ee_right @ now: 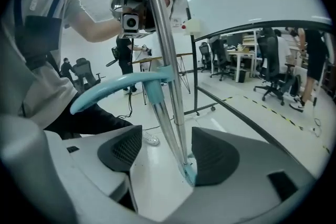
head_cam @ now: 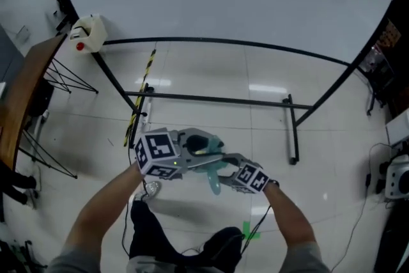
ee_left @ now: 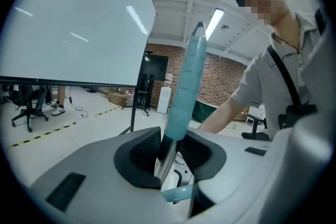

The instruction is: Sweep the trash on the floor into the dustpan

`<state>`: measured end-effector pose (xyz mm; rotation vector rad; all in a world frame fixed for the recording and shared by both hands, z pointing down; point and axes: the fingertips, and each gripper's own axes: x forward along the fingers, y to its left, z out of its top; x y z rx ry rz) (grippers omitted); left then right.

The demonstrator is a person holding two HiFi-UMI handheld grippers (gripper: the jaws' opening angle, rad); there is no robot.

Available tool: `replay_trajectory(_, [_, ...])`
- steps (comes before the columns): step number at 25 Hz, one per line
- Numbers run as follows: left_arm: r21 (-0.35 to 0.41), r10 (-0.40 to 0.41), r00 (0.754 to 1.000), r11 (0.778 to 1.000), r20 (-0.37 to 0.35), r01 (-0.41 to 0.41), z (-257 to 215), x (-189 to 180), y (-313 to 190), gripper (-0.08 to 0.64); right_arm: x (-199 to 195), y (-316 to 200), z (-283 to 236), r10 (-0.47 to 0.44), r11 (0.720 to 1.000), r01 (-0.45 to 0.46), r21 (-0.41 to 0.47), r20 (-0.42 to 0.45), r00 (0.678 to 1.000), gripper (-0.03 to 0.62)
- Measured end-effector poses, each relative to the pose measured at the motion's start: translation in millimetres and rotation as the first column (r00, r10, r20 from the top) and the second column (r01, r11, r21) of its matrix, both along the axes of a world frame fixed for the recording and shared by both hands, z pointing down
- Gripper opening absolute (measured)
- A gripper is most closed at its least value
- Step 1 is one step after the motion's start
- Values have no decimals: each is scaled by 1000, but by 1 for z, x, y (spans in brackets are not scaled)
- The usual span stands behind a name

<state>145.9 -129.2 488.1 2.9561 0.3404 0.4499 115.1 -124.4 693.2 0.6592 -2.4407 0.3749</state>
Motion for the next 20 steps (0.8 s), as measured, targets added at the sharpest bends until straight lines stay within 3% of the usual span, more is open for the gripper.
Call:
replay_trajectory(5, [2, -42, 999, 999, 2, 42, 4, 2, -1, 92, -23, -21, 2, -118, 993, 116, 26, 81, 990, 285])
replay_trajectory(11, [1, -50, 999, 999, -5, 50, 6, 5, -2, 92, -39, -23, -8, -285, 958, 280, 70, 90, 954, 282])
replay_trajectory(20, [-23, -95, 995, 995, -19, 94, 2, -1, -12, 92, -41, -24, -12, -347, 934, 337, 119, 77, 935, 241])
